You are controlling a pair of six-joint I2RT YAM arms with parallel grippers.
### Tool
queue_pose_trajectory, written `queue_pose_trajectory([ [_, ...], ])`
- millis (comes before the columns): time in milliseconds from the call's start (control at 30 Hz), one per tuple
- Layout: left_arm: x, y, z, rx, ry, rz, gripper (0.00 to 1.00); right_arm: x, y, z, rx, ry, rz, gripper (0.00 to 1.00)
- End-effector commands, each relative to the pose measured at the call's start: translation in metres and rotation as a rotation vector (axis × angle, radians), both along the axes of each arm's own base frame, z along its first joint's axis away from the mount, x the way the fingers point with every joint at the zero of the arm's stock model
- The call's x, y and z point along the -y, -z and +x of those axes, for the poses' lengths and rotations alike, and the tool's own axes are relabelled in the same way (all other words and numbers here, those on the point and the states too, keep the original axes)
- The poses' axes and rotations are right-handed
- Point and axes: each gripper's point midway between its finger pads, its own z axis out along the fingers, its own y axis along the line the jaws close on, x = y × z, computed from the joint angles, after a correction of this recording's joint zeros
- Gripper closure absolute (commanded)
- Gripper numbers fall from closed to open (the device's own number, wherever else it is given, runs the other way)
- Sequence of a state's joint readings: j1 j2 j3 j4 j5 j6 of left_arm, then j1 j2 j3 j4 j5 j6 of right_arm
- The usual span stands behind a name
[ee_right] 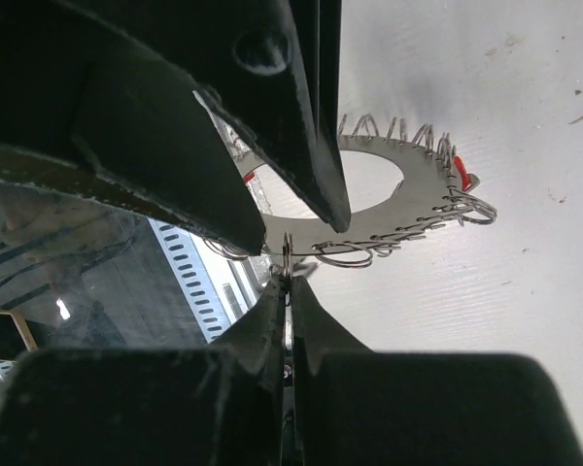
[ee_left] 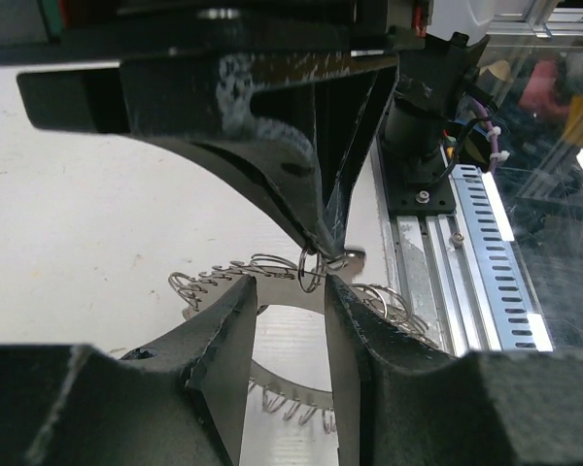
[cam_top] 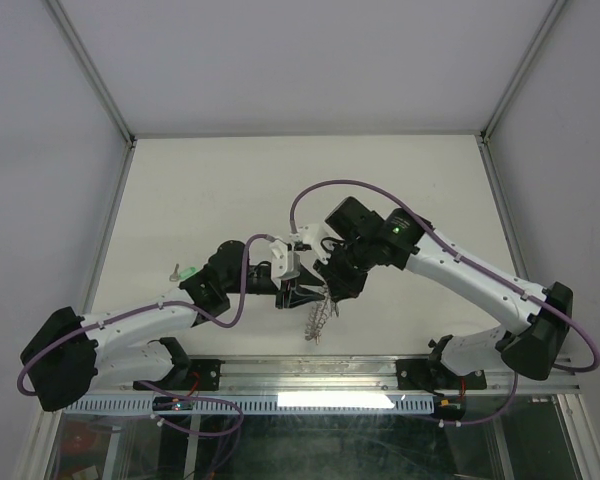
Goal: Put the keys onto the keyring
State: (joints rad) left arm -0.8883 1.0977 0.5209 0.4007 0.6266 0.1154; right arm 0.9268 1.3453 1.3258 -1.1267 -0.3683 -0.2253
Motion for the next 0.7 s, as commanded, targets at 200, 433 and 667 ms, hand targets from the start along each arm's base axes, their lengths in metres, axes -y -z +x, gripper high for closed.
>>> queue_pose_trajectory([
  [200,0.01,-0.029,-0.005,0.041,0.085,-0.063,0.7,-0.009,-0.019,0.002,0.033,0.012,0.033,1.0],
  [433,0.015,-0.025,-0.007,0.038,0.112,-0.037,0.73,-0.017,-0.019,0.005,0.031,0.014,0.034,1.0],
  [667,0.015,-0.017,-0.008,0.036,0.128,0.007,0.76,-0.018,-0.02,0.005,0.036,0.018,0.041,1.0],
])
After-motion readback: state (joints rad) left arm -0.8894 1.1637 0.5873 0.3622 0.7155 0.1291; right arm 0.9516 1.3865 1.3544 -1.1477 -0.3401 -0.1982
